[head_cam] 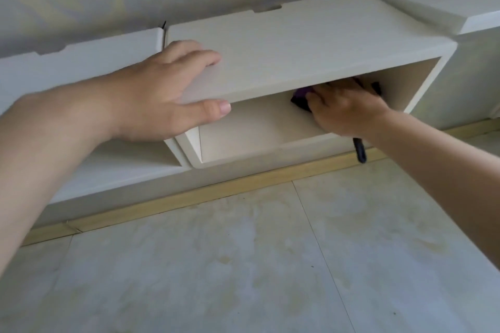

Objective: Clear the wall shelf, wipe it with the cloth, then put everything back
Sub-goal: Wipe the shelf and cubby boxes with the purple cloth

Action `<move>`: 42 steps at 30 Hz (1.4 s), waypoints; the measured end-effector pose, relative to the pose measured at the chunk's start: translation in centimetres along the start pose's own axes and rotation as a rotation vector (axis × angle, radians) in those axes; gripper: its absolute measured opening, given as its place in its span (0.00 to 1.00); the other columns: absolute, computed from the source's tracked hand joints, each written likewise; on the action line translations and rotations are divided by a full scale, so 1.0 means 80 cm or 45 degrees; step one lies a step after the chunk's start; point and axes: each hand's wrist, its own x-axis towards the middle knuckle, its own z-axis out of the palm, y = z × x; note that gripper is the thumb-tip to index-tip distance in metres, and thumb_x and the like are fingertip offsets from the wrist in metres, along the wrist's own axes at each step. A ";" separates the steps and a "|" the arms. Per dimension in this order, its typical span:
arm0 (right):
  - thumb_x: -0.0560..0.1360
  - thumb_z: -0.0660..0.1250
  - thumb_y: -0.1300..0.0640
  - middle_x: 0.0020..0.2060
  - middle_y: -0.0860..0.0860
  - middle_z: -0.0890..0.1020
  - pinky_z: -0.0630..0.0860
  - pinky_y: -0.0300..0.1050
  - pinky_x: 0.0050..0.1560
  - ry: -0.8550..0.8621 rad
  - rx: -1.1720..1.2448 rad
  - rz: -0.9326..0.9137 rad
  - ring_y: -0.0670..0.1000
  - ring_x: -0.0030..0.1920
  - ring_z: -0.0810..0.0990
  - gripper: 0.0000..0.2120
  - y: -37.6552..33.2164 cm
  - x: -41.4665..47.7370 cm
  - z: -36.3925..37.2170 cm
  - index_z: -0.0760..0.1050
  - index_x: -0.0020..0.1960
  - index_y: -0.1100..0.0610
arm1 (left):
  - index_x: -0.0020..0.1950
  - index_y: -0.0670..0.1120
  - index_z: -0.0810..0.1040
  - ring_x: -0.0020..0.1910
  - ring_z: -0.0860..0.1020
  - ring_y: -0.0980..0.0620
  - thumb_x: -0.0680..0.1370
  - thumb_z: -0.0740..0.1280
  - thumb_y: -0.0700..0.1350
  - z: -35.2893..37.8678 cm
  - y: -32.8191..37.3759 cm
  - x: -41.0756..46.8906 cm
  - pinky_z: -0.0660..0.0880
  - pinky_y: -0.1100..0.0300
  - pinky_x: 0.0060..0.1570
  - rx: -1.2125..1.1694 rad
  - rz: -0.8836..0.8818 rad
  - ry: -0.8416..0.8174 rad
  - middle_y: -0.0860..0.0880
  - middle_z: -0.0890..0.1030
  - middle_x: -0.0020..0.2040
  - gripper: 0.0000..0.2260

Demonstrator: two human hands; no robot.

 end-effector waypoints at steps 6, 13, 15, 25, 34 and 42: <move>0.78 0.43 0.42 0.72 0.53 0.68 0.61 0.64 0.71 -0.108 0.069 0.174 0.59 0.71 0.65 0.22 0.007 0.035 -0.005 0.64 0.67 0.46 | 0.78 0.61 0.58 0.75 0.55 0.68 0.67 0.51 0.76 0.016 -0.009 0.000 0.53 0.63 0.72 -0.054 0.028 0.160 0.65 0.57 0.78 0.42; 0.81 0.49 0.45 0.50 0.57 0.74 0.69 0.50 0.44 0.275 -0.041 0.235 0.59 0.47 0.71 0.20 -0.003 0.010 -0.005 0.70 0.64 0.54 | 0.59 0.50 0.83 0.58 0.81 0.47 0.71 0.66 0.65 0.029 -0.008 -0.022 0.76 0.43 0.62 -0.153 0.115 0.697 0.51 0.83 0.57 0.25; 0.81 0.45 0.45 0.57 0.59 0.74 0.71 0.53 0.51 0.174 -0.018 0.271 0.62 0.54 0.74 0.23 -0.001 0.013 -0.003 0.69 0.67 0.53 | 0.60 0.48 0.83 0.61 0.80 0.52 0.73 0.65 0.64 0.036 -0.006 -0.027 0.76 0.48 0.64 -0.117 0.124 0.771 0.52 0.84 0.58 0.25; 0.78 0.41 0.42 0.80 0.53 0.57 0.56 0.62 0.76 -0.107 -0.191 -0.236 0.62 0.78 0.58 0.32 -0.151 0.052 0.017 0.56 0.80 0.50 | 0.60 0.50 0.84 0.63 0.78 0.59 0.72 0.66 0.63 0.040 -0.005 -0.026 0.74 0.52 0.67 -0.211 0.077 0.786 0.54 0.83 0.59 0.24; 0.67 0.39 0.24 0.80 0.44 0.58 0.57 0.60 0.75 -0.140 0.096 0.057 0.57 0.78 0.59 0.41 -0.045 0.084 0.005 0.53 0.78 0.35 | 0.60 0.52 0.84 0.63 0.77 0.65 0.71 0.67 0.62 0.038 -0.005 -0.028 0.73 0.56 0.67 -0.271 0.064 0.777 0.59 0.82 0.60 0.23; 0.75 0.43 0.41 0.78 0.49 0.63 0.56 0.65 0.73 -0.160 0.084 -0.250 0.60 0.76 0.61 0.28 -0.210 0.074 0.029 0.64 0.73 0.40 | 0.59 0.51 0.84 0.61 0.78 0.63 0.69 0.65 0.65 0.038 -0.002 -0.027 0.74 0.54 0.66 -0.284 0.078 0.766 0.59 0.82 0.57 0.26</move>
